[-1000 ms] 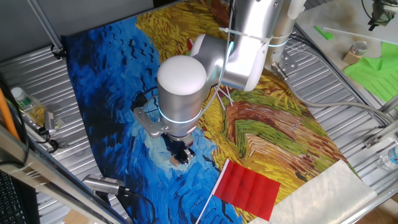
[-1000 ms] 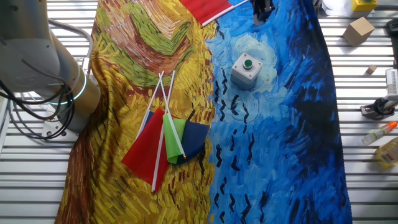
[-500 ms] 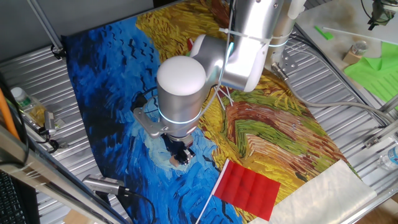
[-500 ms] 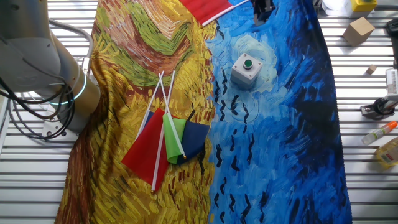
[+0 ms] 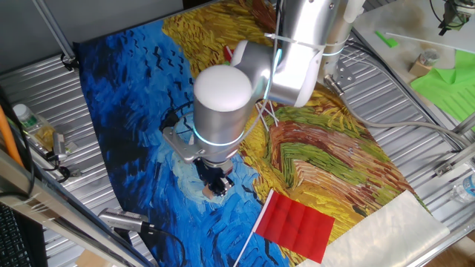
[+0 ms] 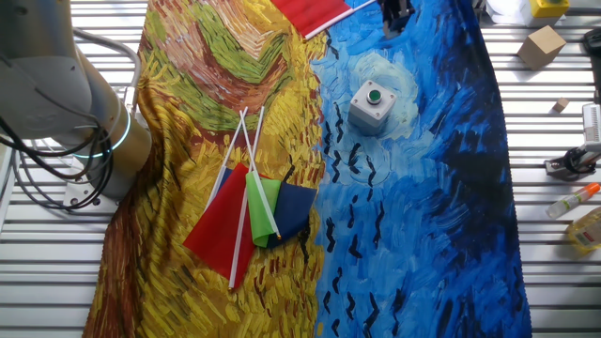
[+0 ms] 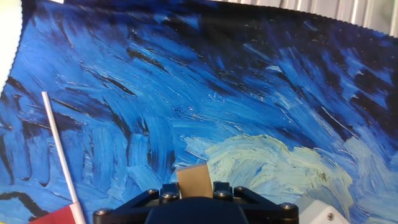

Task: Pick up the small block on the left and move it to the right

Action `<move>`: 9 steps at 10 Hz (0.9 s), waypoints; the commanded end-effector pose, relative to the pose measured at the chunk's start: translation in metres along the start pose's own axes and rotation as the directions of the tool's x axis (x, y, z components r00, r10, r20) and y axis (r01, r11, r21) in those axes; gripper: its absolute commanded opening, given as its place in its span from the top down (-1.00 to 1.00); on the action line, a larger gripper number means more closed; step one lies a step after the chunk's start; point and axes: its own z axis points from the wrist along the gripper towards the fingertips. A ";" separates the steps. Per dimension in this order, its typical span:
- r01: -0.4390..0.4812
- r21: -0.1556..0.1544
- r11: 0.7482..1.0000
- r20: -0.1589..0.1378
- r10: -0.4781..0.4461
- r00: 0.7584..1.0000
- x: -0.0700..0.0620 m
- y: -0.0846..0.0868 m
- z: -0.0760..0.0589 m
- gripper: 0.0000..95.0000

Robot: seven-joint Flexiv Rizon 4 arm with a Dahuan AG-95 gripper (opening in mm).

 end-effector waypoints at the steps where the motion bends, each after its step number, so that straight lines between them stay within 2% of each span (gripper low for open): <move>1: 0.019 0.002 1.000 -0.017 -0.019 1.000 -0.001 0.000 0.000 1.00; 3: 0.036 0.003 0.999 -0.009 -0.036 0.999 -0.001 0.000 0.000 1.00; 9: 0.059 -0.013 0.998 -0.061 -0.060 0.996 -0.001 0.000 0.000 1.00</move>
